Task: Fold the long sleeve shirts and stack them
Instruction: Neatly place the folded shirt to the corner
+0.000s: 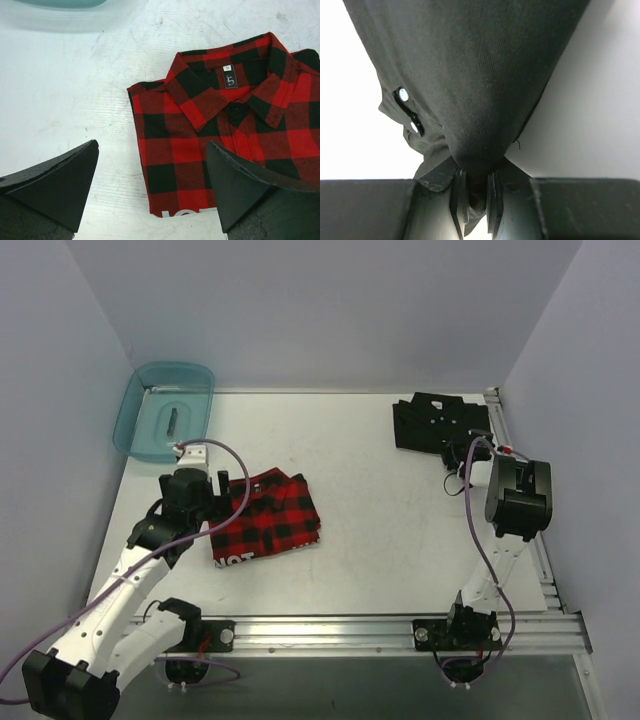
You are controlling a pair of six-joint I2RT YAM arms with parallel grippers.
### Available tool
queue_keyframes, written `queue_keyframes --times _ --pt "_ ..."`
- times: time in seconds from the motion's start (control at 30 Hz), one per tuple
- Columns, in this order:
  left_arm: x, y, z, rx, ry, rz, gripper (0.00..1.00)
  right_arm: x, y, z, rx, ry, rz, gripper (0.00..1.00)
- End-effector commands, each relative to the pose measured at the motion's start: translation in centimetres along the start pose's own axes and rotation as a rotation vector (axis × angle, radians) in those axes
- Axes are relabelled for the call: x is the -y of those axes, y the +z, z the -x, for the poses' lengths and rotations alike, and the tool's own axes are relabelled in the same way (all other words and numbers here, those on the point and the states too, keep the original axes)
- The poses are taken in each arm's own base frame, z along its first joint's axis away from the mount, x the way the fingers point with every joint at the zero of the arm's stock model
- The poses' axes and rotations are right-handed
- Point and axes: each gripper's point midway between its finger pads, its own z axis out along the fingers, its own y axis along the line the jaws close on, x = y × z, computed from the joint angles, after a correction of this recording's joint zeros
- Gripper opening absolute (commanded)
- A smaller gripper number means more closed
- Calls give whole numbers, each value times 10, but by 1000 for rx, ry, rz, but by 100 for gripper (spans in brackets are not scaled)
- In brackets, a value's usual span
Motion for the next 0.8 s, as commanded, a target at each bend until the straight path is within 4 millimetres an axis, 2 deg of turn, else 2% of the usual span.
queue_keyframes --times 0.0,0.03,0.07,0.1,0.13,0.17,0.2,0.23,0.3,0.33,0.4,0.43,0.53,0.57,0.6,0.63,0.67,0.7,0.73,0.77 --pt "1 -5 22 70 -35 -23 97 50 -38 -21 -36 21 -104 3" --pt "-1 -6 23 75 -42 -19 97 45 -53 -24 -47 25 -69 3" --pt "-1 -6 23 75 -47 -22 97 52 -63 -30 -61 22 -70 3" --pt "-1 -7 24 79 -54 -30 97 87 -79 -39 -78 19 -129 3" --pt "-3 -8 25 81 -65 -26 97 82 -95 -40 -70 15 -102 3" --pt "-4 -8 26 87 -71 -29 97 90 -106 -43 -71 7 -109 3" --pt "-4 -9 27 91 -77 -34 98 123 -122 -53 -87 -6 -165 3" --pt "-4 -9 28 95 -88 -35 97 118 -135 -54 -79 -9 -140 3" --pt "-6 -11 28 101 -100 -32 97 139 -156 -64 -89 -18 -160 4" --pt "-6 -11 29 104 -109 -35 97 156 -173 -69 -95 -13 -179 4" --pt "-7 -12 28 107 -117 -33 97 170 -188 -74 -88 -26 -196 6" --pt "-8 -12 28 107 -119 -32 97 184 -202 -81 -99 -30 -214 6" --pt "-9 -12 27 107 -124 -27 97 201 -221 -84 -78 -46 -219 8" --pt "-9 -12 26 106 -126 -24 97 202 -225 -86 -77 -43 -214 14" --pt "-10 -11 26 104 -129 -23 97 193 -228 -85 -62 -49 -170 21" --pt "-10 -11 25 103 -133 -23 98 201 -234 -89 -76 -84 -198 29" --pt "-9 -11 24 99 -136 -22 97 195 -237 -90 -85 -116 -182 39" --pt "-9 -10 23 92 -146 -24 97 185 -242 -92 -95 -136 -148 43" --pt "-7 -10 22 88 -152 -28 97 191 -248 -92 -105 -184 -184 46" --pt "-4 -9 20 78 -157 -41 97 178 -254 -92 -110 -238 -163 50"
